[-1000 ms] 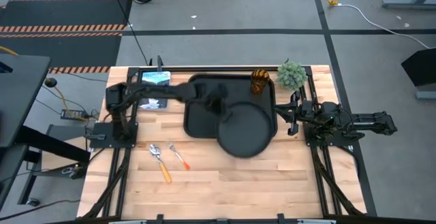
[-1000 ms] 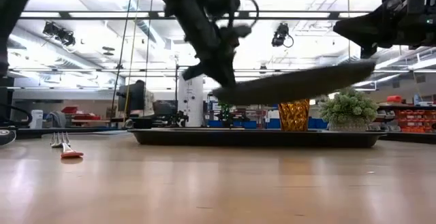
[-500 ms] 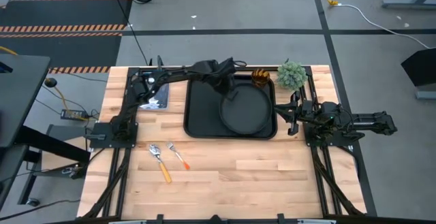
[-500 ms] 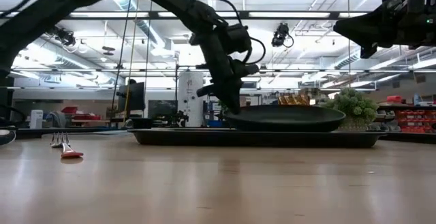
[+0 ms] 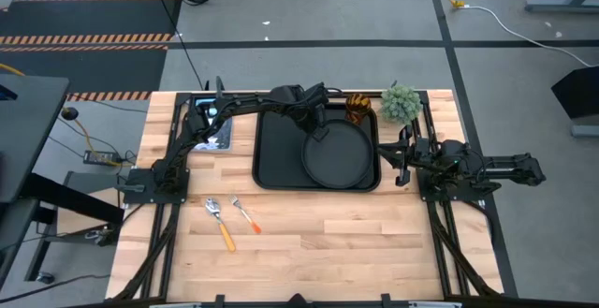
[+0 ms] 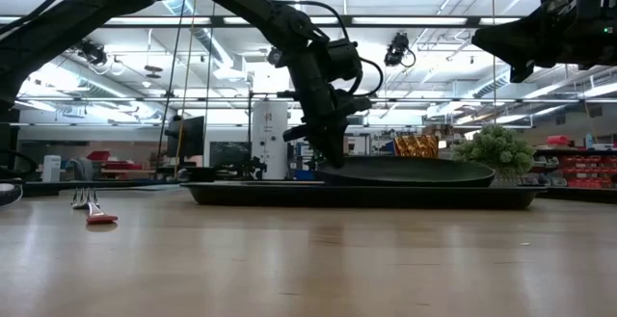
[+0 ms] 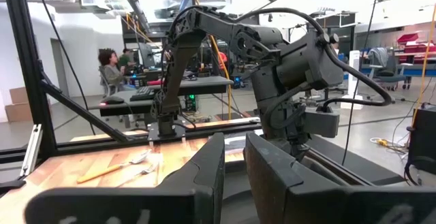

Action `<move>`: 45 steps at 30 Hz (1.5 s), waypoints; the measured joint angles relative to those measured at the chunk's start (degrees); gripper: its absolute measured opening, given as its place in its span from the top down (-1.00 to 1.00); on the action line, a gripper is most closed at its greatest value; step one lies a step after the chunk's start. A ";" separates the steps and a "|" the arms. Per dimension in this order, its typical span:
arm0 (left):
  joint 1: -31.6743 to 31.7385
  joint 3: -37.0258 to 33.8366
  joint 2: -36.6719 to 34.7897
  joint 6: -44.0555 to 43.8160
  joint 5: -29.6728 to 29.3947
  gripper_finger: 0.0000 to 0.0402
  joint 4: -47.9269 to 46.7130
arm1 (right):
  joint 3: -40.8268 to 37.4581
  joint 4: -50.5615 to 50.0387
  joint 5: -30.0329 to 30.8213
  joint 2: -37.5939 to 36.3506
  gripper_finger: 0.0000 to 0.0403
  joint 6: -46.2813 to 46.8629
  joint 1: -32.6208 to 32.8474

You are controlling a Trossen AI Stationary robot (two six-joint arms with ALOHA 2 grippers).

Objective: Pick and place plate/cup/fork/spoon on tray
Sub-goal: Put the black plate on the black food tray, then put the orange fork on the black food tray

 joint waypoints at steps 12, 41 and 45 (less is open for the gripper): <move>-0.09 0.00 -0.41 5.51 -2.16 0.29 -4.73 | 0.00 0.00 0.00 0.00 0.66 0.01 -0.01; -28.13 -20.12 -15.90 -10.52 -10.77 0.65 -27.69 | 0.00 0.00 -0.04 -0.02 0.66 0.01 -0.02; -31.14 -26.82 -21.09 -24.79 -10.75 0.78 -21.45 | 0.00 -0.02 -0.17 -0.02 0.66 0.01 -0.02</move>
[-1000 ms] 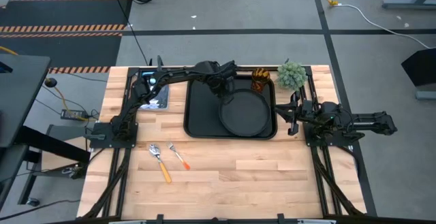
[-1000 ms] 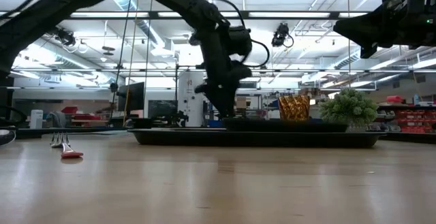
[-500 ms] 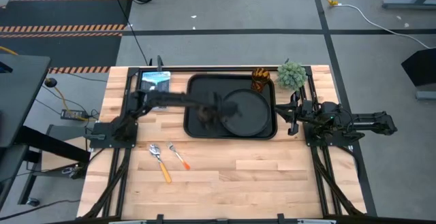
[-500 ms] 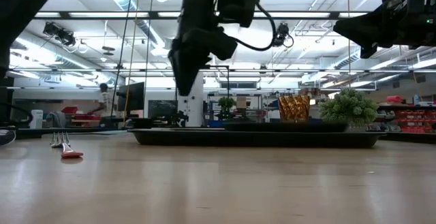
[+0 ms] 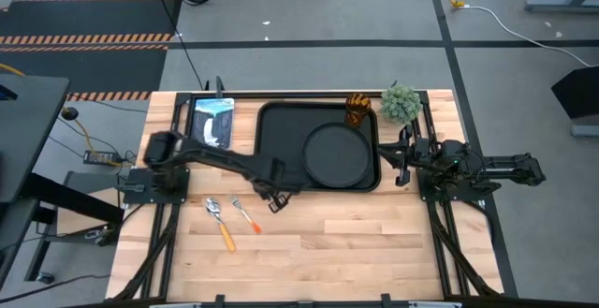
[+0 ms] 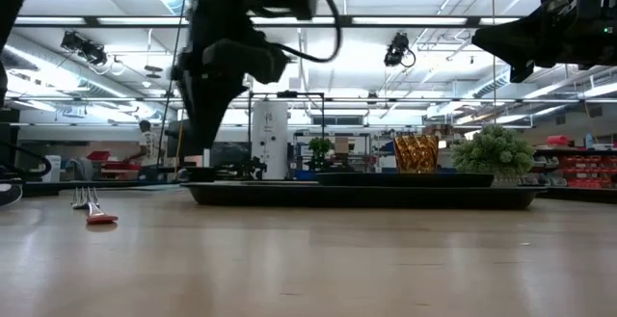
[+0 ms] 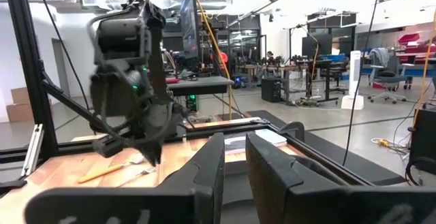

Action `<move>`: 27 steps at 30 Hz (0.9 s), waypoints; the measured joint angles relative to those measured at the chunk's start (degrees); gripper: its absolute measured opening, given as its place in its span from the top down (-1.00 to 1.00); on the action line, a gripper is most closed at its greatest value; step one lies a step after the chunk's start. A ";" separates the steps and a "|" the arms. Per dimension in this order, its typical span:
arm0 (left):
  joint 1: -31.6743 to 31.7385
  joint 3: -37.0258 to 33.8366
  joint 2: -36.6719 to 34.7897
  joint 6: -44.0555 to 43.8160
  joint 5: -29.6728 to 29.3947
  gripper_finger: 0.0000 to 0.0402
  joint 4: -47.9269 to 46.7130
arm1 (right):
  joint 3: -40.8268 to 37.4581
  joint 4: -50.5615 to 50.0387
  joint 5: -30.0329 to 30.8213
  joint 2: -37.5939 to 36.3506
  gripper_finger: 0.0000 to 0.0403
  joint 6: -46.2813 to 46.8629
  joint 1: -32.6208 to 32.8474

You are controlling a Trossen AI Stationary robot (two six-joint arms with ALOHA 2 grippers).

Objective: Pick and place plate/cup/fork/spoon on tray
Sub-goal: Put the orange fork on the black food tray

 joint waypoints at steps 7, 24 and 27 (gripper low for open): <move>-7.34 -6.32 -3.22 -33.85 -3.76 0.78 0.45 | 0.00 -0.02 0.00 0.00 0.66 0.00 0.00; -23.23 -12.14 -4.24 -75.16 -11.11 0.22 0.52 | 0.00 0.00 -0.02 0.00 0.66 0.00 0.00; -24.73 -16.48 -5.66 -80.33 -11.68 0.27 4.93 | 0.02 0.00 -0.02 0.00 0.66 -0.02 0.00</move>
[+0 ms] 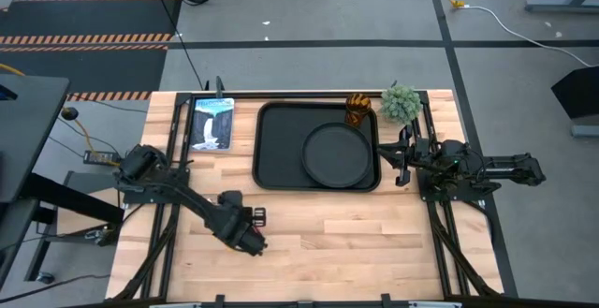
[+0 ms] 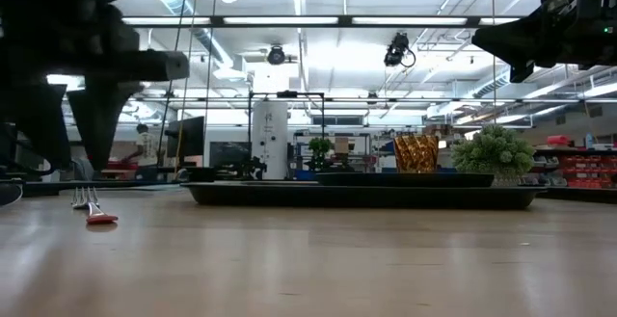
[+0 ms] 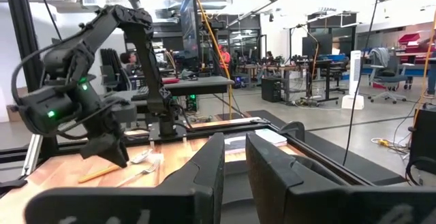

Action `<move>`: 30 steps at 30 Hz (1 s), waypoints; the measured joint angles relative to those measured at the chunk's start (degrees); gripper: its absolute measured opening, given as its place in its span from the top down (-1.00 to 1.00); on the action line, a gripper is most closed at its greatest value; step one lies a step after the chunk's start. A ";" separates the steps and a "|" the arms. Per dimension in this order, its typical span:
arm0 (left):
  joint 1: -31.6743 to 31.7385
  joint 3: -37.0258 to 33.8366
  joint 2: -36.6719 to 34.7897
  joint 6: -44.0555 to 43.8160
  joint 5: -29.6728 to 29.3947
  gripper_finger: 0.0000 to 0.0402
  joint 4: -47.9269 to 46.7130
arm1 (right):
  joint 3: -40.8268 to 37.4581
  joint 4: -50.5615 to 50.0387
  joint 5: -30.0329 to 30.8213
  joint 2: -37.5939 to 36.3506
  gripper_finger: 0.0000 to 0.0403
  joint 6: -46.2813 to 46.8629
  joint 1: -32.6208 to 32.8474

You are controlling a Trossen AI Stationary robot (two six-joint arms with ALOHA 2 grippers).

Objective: Pick and place plate/cup/fork/spoon on tray
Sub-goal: Put the orange fork on the black food tray

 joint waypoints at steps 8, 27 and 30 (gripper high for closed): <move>1.87 -5.46 -1.30 -2.69 -0.19 0.21 7.71 | -0.02 0.00 0.04 0.00 0.66 0.01 0.00; 7.70 -8.79 -0.99 8.65 10.38 0.30 13.34 | -0.02 0.00 0.20 0.00 0.66 0.01 0.00; 7.74 -8.79 -1.01 11.86 10.89 0.40 14.00 | -0.02 0.00 0.20 0.00 0.66 0.00 0.00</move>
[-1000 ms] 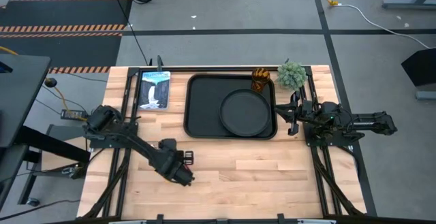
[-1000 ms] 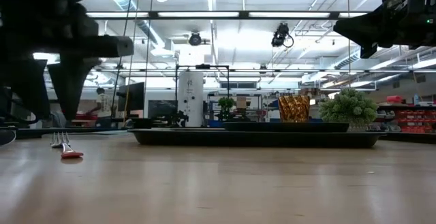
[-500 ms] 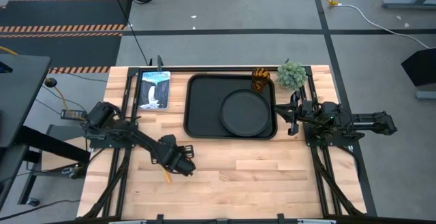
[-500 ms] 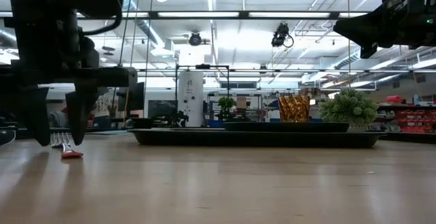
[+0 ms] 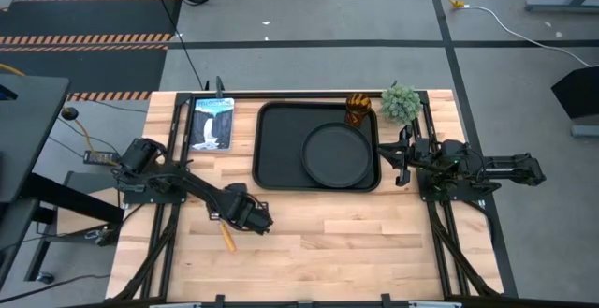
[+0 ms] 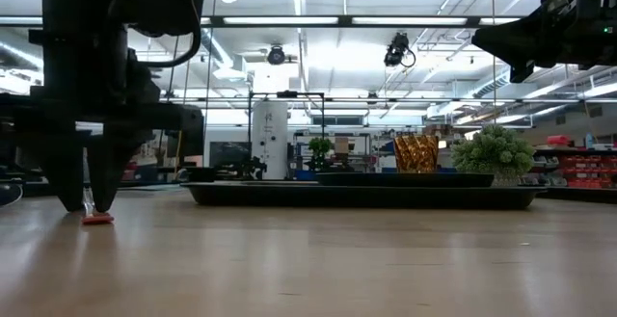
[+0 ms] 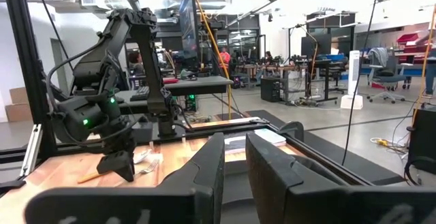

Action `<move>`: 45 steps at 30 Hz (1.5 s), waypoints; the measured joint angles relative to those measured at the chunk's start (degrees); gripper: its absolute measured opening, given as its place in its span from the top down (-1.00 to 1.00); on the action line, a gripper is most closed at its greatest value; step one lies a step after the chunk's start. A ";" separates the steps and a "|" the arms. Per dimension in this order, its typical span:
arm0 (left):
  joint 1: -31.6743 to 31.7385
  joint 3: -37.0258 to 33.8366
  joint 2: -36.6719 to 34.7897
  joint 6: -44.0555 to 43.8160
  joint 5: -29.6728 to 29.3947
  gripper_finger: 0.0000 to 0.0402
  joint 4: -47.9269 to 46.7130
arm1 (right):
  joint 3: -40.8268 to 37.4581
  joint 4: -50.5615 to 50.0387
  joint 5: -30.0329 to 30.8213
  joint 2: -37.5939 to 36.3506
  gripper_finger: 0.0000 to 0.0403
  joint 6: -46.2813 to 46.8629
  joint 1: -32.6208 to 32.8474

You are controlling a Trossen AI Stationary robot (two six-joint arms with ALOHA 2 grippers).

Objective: Pick and place plate/cup/fork/spoon on tray
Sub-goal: Put the orange fork on the black food tray

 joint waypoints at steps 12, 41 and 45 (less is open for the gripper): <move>-0.48 0.00 0.04 5.85 0.11 0.93 1.00 | 0.02 0.00 0.00 0.00 0.66 0.00 0.00; 16.64 10.55 -6.69 25.21 -16.07 0.91 -8.37 | 0.00 0.00 0.02 0.00 0.66 0.00 0.00; 23.46 10.84 -6.41 37.27 -16.84 0.91 0.71 | 0.00 0.00 0.02 0.00 0.66 0.01 0.02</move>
